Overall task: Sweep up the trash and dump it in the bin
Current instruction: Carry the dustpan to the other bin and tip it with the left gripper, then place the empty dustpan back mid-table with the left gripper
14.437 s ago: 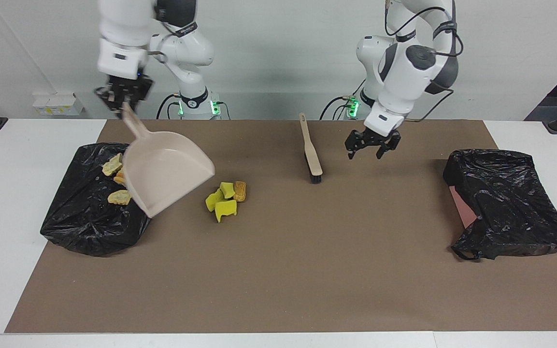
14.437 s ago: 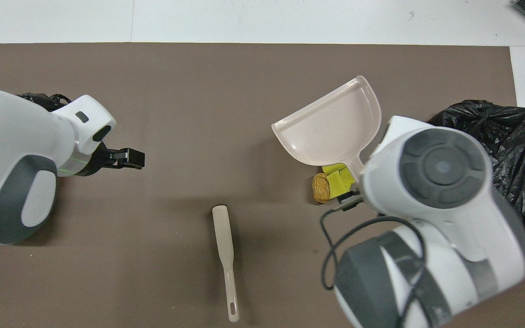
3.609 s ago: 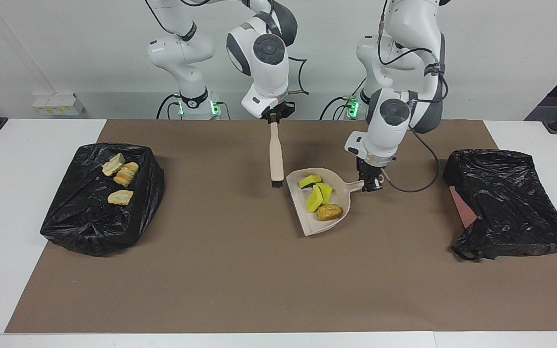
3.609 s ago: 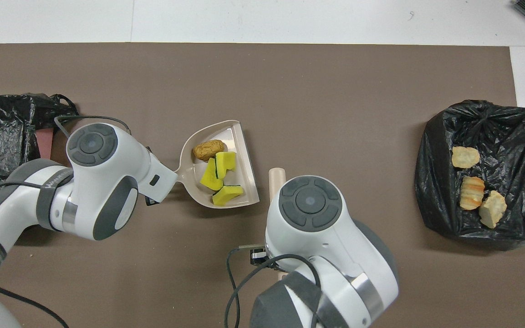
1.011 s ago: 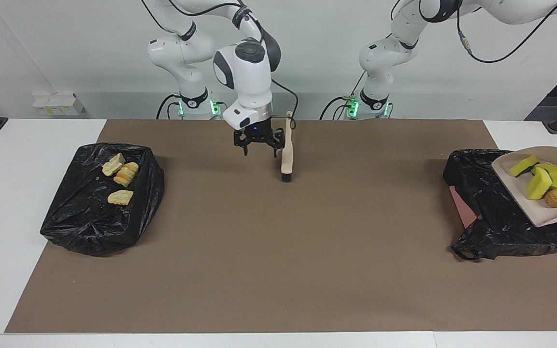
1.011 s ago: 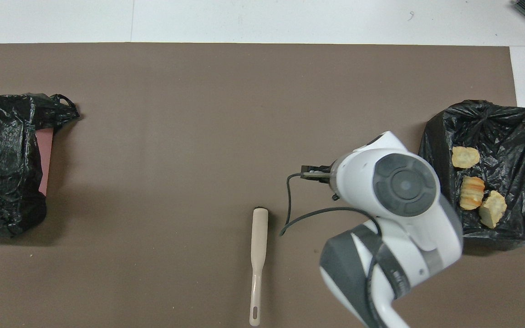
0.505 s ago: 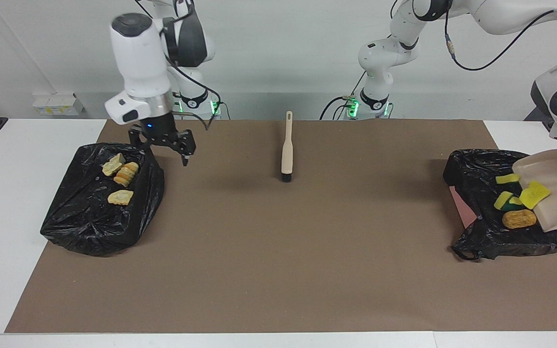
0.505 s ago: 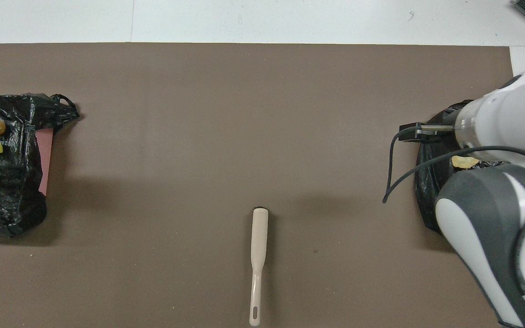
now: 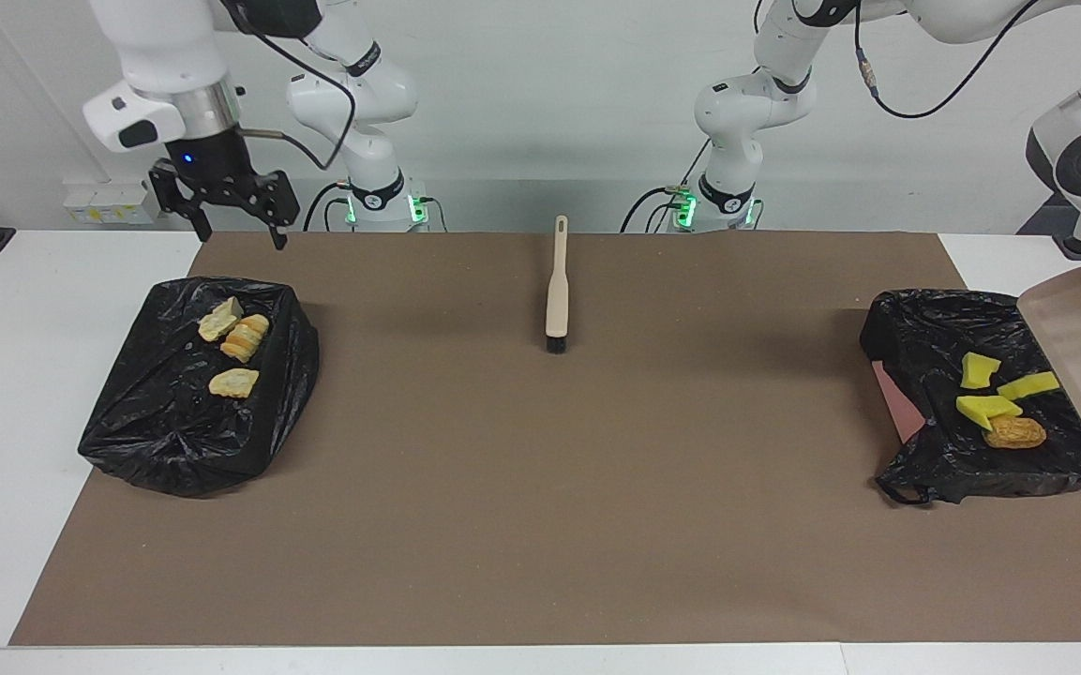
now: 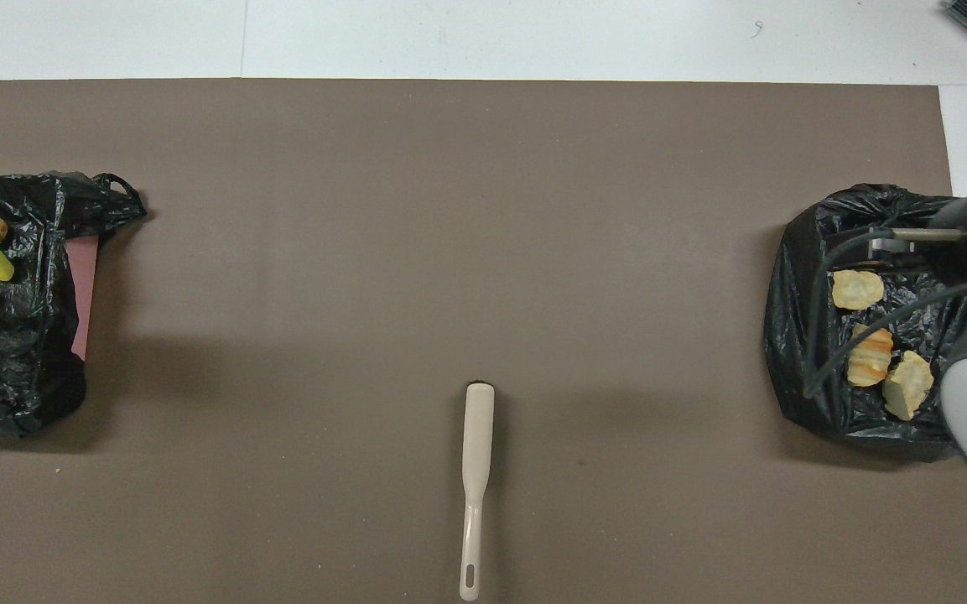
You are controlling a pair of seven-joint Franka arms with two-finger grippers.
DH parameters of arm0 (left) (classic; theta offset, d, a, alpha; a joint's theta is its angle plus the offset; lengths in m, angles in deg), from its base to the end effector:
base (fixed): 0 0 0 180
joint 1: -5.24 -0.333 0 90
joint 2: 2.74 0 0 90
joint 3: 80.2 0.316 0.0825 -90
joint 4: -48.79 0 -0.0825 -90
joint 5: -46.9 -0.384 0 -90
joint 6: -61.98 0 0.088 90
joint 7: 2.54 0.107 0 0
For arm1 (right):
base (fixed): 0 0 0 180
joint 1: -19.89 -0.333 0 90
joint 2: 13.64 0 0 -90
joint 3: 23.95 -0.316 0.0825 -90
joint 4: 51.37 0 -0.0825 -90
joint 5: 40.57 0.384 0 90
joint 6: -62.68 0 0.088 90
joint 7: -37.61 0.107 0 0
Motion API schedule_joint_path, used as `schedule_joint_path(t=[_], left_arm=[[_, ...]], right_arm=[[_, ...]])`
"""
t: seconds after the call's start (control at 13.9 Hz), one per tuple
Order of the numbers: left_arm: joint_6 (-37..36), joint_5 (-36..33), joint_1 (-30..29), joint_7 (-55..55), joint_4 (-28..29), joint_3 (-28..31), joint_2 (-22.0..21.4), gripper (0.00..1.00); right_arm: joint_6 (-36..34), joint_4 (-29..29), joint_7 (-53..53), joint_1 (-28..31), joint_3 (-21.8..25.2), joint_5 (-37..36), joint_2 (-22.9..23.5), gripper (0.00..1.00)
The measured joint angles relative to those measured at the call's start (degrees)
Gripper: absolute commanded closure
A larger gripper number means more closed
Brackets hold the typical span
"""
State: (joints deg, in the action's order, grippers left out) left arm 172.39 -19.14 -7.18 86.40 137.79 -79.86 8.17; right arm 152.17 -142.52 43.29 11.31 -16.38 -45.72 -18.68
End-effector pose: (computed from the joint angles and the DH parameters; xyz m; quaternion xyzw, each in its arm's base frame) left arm 0.6165 0.2044 0.5945 -0.5689 0.6271 0.3598 0.3918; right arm 0.5265 -0.0039 0.6617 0.9979 -0.0423 0.0313 0.0373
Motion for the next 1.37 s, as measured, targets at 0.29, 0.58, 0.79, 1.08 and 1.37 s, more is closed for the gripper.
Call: schedule_joint_path(t=[0.29, 0.58, 0.79, 1.08, 1.37], left_arm=[[-3.07, 5.09, 2.83, 0.01, 0.00, -0.74, -1.88, 1.00], [-6.43, 16.09, 5.46, -0.16, 0.08, -1.02, -2.20, 1.00], [-8.14, 24.44, 6.25, -1.55, 0.28, -1.06, -2.28, 1.00], [-9.68, 34.70, 6.13, -7.92, 1.54, -0.74, -3.22, 1.00], [-11.45, 45.34, 6.24, -23.80, 7.18, -0.65, -5.90, 1.00]], right_arm=[[-2.09, 0.01, -0.38, -0.02, 1.64, 2.73, -1.87, 0.00], [-2.09, -0.47, -1.50, 1.41, 1.05, 3.78, -1.55, 0.00], [-2.09, -0.48, -1.97, 4.50, -1.53, 5.39, -1.49, 0.00], [-2.13, -0.48, -1.97, 4.51, -1.87, 5.80, -1.49, 0.00], [-3.21, -1.34, -1.97, 4.51, -1.87, 6.00, -1.76, 0.00]])
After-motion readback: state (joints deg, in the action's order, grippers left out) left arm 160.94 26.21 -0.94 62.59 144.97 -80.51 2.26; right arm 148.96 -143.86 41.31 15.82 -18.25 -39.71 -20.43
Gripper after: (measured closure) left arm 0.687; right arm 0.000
